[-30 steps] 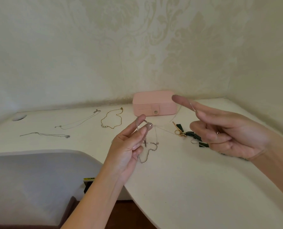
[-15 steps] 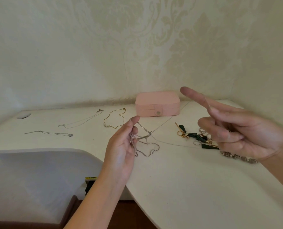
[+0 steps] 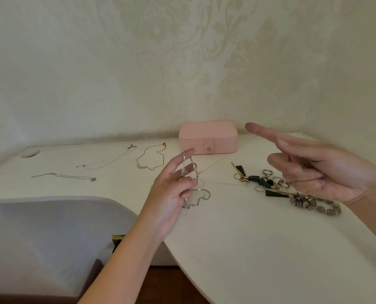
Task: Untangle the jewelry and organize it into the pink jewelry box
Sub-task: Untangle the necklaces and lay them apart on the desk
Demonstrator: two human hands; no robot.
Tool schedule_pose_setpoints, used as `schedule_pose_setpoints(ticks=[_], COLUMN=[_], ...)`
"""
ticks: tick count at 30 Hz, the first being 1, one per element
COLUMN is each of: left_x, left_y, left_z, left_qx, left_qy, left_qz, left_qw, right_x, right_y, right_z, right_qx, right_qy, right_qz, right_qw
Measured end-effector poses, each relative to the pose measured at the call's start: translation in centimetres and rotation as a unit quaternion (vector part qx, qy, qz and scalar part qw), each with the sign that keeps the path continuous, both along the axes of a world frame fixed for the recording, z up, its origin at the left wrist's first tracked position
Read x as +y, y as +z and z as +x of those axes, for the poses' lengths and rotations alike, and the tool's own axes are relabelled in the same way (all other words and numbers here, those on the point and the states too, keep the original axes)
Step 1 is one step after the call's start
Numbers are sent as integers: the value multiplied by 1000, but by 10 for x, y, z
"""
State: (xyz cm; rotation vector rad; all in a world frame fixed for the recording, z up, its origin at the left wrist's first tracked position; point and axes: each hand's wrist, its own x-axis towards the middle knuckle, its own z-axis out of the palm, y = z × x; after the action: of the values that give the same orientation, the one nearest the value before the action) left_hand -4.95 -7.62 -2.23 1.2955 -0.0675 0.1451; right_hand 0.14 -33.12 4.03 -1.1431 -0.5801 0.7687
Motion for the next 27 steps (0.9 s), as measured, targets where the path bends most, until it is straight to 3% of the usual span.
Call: schedule_pose_setpoints(ticks=[5,9,13,19,27], left_x=[-5,-6,-7,-5,-10], left_y=[-1,-2,-4,1,6], left_z=[2,6,7,3,-3], left_qx=[-10,-27,-32,-26,-47], left_qy=[76,99,100,84,53], left_qz=[176,246,260,202,198], left_qw=[981,964,960,975,978], right_x=[1,1,1,0,6], right_y=[0,1,1,3,3], right_z=[-3,-4,-3,-4,-6], right_qx=[-26,-34,-32,-23,-70], right_qy=[12,22,24,13,-146], right_qz=[-24,-32,-30,-29,-98], right_qw=[999,999,999,999,982])
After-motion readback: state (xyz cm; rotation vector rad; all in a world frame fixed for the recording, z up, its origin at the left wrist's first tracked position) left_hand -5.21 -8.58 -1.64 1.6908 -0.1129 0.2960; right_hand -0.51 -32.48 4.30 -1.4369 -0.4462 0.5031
